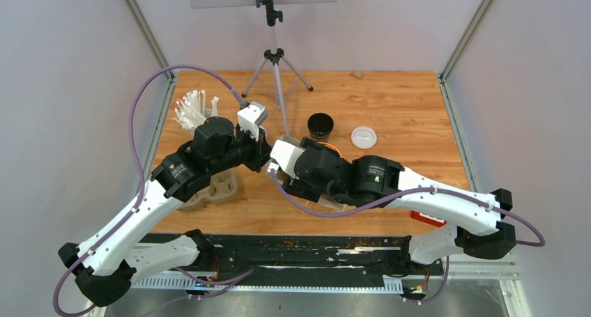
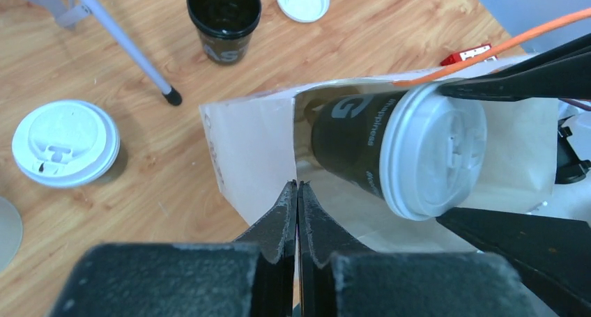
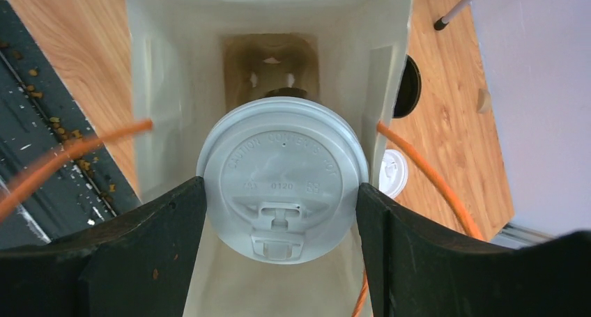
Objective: Pack the takeout coffee
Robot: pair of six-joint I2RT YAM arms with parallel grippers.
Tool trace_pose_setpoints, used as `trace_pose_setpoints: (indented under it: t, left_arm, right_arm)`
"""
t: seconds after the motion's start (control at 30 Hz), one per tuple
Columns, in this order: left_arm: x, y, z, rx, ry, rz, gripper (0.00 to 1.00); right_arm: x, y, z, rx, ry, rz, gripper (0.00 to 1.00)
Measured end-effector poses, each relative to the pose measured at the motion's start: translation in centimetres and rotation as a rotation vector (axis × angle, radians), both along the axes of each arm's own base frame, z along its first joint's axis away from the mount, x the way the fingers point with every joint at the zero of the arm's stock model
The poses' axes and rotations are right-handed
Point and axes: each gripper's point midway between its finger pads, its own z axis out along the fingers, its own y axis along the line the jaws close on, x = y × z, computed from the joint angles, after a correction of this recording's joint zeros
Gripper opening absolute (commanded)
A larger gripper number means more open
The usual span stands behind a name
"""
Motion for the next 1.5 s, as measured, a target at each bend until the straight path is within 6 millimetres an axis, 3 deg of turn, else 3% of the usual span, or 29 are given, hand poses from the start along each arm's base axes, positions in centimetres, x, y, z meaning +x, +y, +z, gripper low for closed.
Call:
trace_pose_setpoints:
  t: [0.1, 0.23, 0.5, 0.83, 0.97, 1.13, 1.33, 1.5]
  left_arm:
    - [0.3, -0.4, -0.2, -0.009, -0.010, -0.008, 0.04]
    - [0.2, -0.5, -0.9, -0.008, 0.004, -0.008, 0.09]
    - [-1.7, 0.7, -1.5, -0.032, 0.063, 0.000, 0.50]
    - [-4.4, 1.7, -3.0, 0.002, 0.163, -0.043, 0.59]
    - [-5.1, 1.0, -3.0, -0.025, 0.177, -0.088, 0.58]
    - [-5.7, 1.0, -4.6, -0.016, 0.222, -0.100, 0.51]
    - [-5.4, 0.8, -5.3, 0.002, 0.231, -0.097, 0.24]
    - [-4.4, 1.2, -5.5, 0.030, 0.193, -0.067, 0.11]
  right_arm:
    - [0.6, 0.0, -0.6, -0.011, -0.016, -0.002, 0.73]
    - [0.5, -0.6, -2.8, -0.060, -0.009, 0.015, 0.73]
    - [-0.7, -1.4, -4.4, -0.064, 0.031, 0.066, 0.72]
    - [-1.3, -1.1, -5.6, -0.068, 0.037, 0.088, 0.72]
    - [-1.2, -0.5, -5.6, -0.051, 0.021, 0.091, 0.72]
    - [-0.8, 0.2, -5.5, -0.022, 0.002, 0.082, 0.72]
    - [0.0, 0.7, -5.9, -0.025, -0.053, 0.075, 0.73]
    - [1.2, 1.3, -5.3, -0.023, -0.132, 0.076, 0.73]
